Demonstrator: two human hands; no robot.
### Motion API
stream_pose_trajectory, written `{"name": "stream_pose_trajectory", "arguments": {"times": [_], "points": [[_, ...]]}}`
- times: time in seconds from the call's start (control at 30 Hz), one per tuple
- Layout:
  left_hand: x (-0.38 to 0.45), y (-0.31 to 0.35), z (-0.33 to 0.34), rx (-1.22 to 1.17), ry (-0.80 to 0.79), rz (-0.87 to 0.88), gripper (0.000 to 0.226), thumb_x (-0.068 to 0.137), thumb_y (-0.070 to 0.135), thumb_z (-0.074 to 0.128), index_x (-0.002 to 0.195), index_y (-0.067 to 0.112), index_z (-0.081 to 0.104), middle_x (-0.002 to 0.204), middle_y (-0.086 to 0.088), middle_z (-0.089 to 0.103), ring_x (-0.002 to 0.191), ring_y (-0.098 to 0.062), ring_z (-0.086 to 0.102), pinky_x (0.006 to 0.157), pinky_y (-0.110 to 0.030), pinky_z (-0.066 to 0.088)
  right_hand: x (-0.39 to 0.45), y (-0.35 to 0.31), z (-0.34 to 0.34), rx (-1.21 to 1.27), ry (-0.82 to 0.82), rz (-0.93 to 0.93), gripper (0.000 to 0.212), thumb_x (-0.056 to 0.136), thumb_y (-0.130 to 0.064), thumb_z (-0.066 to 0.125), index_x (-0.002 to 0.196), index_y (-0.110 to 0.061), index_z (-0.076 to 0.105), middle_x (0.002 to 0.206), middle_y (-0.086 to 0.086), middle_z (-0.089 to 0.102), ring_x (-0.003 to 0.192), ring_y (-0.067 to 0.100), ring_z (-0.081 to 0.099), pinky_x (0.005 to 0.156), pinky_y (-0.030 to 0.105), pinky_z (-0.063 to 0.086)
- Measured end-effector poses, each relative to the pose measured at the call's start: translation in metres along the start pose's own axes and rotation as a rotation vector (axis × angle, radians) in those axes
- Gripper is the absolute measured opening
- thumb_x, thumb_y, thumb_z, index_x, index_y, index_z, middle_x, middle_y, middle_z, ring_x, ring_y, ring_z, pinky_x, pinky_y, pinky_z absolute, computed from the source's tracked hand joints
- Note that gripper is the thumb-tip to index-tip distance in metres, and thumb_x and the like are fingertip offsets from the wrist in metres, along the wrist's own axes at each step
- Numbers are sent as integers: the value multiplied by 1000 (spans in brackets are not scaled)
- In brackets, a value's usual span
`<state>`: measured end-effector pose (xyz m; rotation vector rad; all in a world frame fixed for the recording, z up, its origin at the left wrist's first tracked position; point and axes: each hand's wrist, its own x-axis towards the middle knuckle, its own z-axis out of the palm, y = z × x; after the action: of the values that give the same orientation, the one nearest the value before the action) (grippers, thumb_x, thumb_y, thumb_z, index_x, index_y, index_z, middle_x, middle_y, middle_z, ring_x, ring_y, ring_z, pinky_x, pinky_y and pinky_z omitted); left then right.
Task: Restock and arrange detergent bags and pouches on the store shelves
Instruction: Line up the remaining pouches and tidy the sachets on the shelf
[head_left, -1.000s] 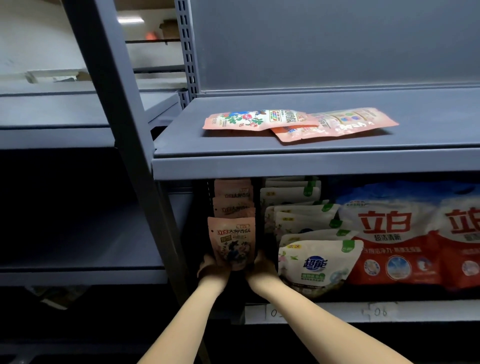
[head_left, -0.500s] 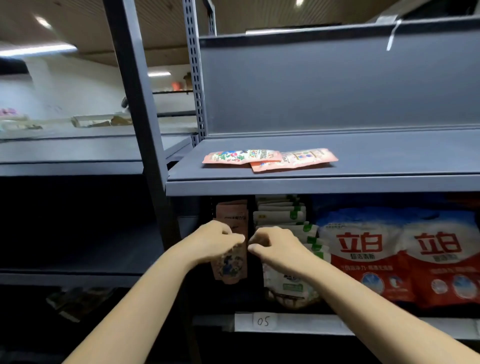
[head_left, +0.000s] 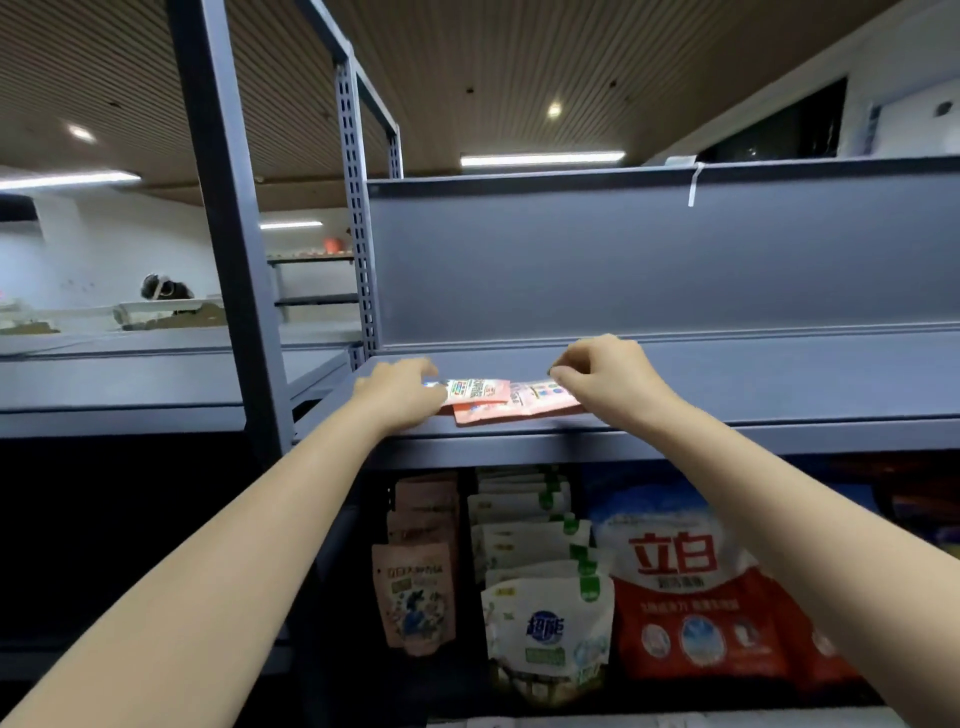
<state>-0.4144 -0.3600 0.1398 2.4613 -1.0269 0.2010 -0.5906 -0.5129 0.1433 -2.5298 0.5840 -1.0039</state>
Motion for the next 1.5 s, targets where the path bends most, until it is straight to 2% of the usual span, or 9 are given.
{"name": "stream_pose_trajectory", "arguments": {"times": [0.23,0.5,0.63,0.73,0.87,1.0,1.17,1.27,1.5], "points": [[16,-18,16,154,-127,-23,56,88,50,25,143,43,27,147,-5,42,131,-31,37,99,-41,24,24,11,32,-164,-436,-14,55,85,-41,56,138,-30,45,135,2,55,125,28,46,101,36,36],[15,-10,4,296,52,-131,45,89,50,25,108,26,56,117,-3,60,98,-27,48,74,-33,31,30,20,39,-435,-194,-263,35,94,-43,46,123,-26,54,113,7,65,106,33,57,78,36,42],[17,-18,9,341,-54,-160,60,90,57,22,123,21,57,133,-10,49,121,-29,42,94,-41,33,31,21,28,-556,-65,-276,22,91,-30,49,103,-14,56,102,14,65,95,37,58,67,35,34],[16,-18,10,198,-184,-164,56,92,51,20,130,22,50,142,-8,43,129,-29,36,107,-46,23,29,25,12,-311,241,-191,13,84,-21,56,89,-9,57,87,16,66,82,37,57,64,36,35],[16,-12,3,208,-129,-131,39,87,53,28,97,24,52,114,-3,58,107,-24,44,91,-42,30,28,26,-4,319,456,63,8,86,-17,53,85,-10,57,73,2,60,69,22,52,55,27,33],[10,-4,-3,-12,-148,-207,54,68,58,48,98,15,59,101,-10,67,97,-29,64,93,-41,50,25,29,0,511,367,188,3,88,-14,49,90,-14,52,77,-7,57,68,2,51,49,7,36],[8,2,-13,-429,-164,-367,42,71,25,66,107,6,52,95,-18,68,66,-29,66,59,-31,53,17,35,-1,750,124,262,12,89,-9,56,93,-20,58,94,1,69,79,13,70,62,30,56],[6,7,-16,-686,-83,-399,18,76,7,57,93,1,54,56,-14,65,39,-25,59,36,-26,46,16,29,-7,857,90,262,22,88,1,51,91,-17,64,90,-1,70,69,10,71,53,28,55],[-13,12,-7,-956,234,-269,4,65,11,47,66,10,44,75,-12,48,72,-23,45,66,-34,37,14,17,-12,893,170,330,13,86,-7,59,81,-14,69,83,6,73,69,18,72,55,28,56]]}}
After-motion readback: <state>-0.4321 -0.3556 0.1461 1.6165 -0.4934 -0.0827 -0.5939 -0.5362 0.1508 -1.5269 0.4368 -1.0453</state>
